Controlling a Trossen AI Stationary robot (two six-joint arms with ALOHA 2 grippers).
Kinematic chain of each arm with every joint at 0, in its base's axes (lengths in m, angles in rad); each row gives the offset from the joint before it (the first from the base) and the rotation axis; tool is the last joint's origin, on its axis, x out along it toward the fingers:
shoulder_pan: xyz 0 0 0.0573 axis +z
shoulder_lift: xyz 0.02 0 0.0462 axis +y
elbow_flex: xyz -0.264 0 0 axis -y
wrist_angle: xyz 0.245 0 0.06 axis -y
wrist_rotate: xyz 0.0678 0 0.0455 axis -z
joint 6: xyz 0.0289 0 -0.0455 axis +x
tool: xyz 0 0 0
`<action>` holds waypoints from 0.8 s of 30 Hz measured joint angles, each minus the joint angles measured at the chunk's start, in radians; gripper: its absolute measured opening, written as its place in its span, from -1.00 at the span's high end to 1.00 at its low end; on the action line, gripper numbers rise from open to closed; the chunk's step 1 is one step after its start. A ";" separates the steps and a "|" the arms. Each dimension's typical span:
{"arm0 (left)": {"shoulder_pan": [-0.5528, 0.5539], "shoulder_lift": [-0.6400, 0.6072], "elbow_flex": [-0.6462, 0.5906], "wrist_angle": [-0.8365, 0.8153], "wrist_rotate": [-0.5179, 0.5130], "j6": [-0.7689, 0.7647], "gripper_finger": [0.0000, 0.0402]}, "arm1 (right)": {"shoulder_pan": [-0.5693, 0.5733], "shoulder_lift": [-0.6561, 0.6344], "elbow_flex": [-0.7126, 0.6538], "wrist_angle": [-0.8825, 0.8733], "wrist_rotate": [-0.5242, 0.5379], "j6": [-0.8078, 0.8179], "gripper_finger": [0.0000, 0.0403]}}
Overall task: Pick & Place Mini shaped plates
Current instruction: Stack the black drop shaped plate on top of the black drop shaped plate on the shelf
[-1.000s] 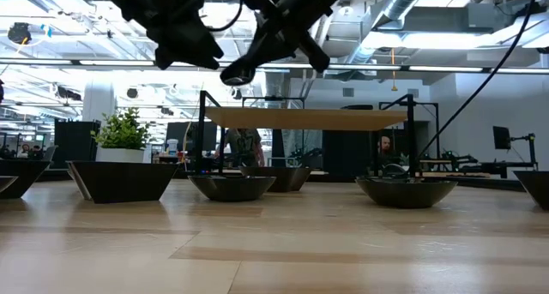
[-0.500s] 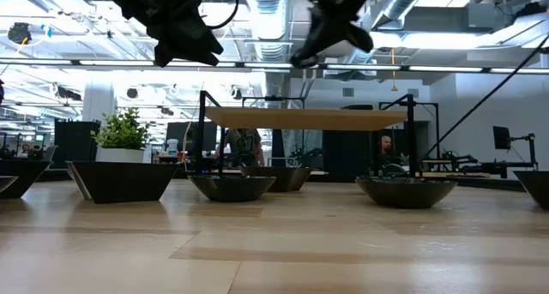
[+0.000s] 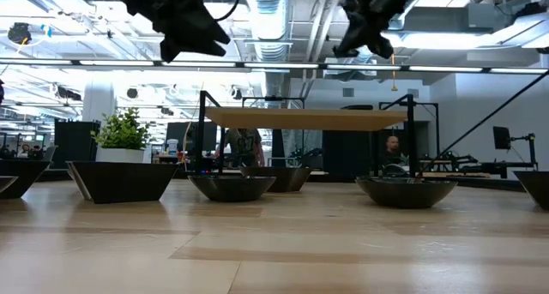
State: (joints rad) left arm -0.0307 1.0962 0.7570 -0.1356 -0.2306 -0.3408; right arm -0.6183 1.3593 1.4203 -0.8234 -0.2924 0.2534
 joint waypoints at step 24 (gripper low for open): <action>0.000 0.000 0.000 0.074 -0.048 -0.060 0.30 | -0.304 0.229 0.016 -0.113 -0.235 -0.494 1.00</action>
State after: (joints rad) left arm -0.0311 1.0962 0.7570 -0.0621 -0.2787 -0.4007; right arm -0.9225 1.5886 1.4361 -0.9365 -0.5270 -0.2406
